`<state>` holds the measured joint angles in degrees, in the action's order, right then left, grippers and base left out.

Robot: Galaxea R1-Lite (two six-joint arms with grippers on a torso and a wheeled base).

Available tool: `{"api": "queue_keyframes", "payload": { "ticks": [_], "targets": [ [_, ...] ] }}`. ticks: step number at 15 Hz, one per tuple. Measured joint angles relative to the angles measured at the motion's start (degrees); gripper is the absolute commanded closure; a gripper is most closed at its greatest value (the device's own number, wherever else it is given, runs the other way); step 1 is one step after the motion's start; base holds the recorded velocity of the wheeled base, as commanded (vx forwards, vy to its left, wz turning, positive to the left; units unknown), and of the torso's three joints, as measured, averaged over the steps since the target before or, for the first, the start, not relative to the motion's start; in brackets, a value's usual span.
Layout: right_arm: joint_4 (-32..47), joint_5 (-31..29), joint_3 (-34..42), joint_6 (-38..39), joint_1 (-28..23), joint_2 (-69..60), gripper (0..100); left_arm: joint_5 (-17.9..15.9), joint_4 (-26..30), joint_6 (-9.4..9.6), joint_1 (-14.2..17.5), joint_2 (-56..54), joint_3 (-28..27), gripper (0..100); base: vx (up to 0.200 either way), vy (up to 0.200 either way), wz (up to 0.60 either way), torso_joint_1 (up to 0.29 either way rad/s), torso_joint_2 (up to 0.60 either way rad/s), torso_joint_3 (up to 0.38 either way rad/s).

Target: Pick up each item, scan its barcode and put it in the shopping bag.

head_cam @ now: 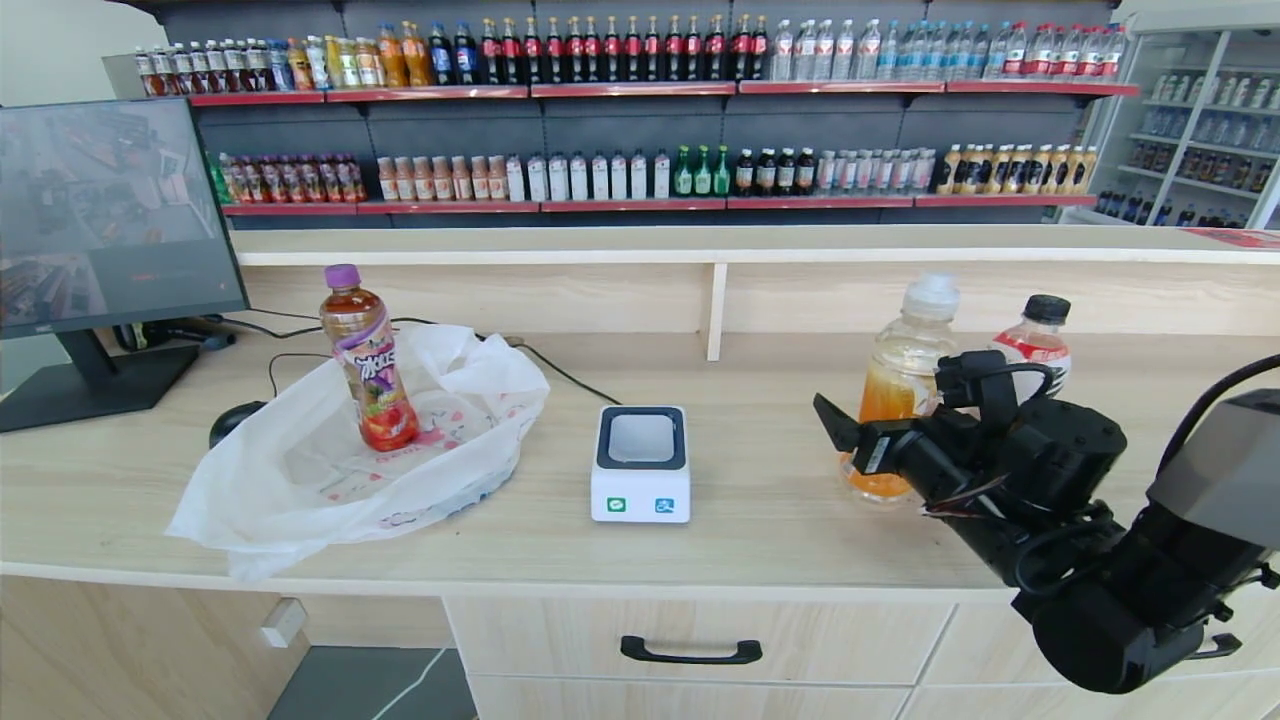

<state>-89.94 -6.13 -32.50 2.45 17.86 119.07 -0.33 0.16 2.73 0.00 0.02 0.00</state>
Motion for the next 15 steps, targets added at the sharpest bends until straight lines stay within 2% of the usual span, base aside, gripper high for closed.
{"api": "queue_keyframes", "payload": {
  "ticks": [9, 10, 15],
  "targets": [
    [0.0, 0.1, -2.0, 0.2, 0.0, 1.7, 0, 0.0, 0.0, 0.0, 0.0, 0.0, 0.0, 0, 0.0, 0.0, 0.0, 0.0, 0.0, 0.0],
    [0.0, 0.1, -2.0, 0.2, 0.0, 1.7, 100, 0.0, 0.0, -0.02, 0.0, 0.0, 0.0, 0, 0.0, 0.0, 0.0, 0.0, 0.0, 0.0],
    [-0.1, 0.1, -2.1, 0.4, 0.2, 1.6, 100, 0.0, 0.0, -0.02, 0.0, 0.0, 0.0, 0, 0.0, 0.0, 0.0, 0.0, 0.0, 0.0]
  ]
}}
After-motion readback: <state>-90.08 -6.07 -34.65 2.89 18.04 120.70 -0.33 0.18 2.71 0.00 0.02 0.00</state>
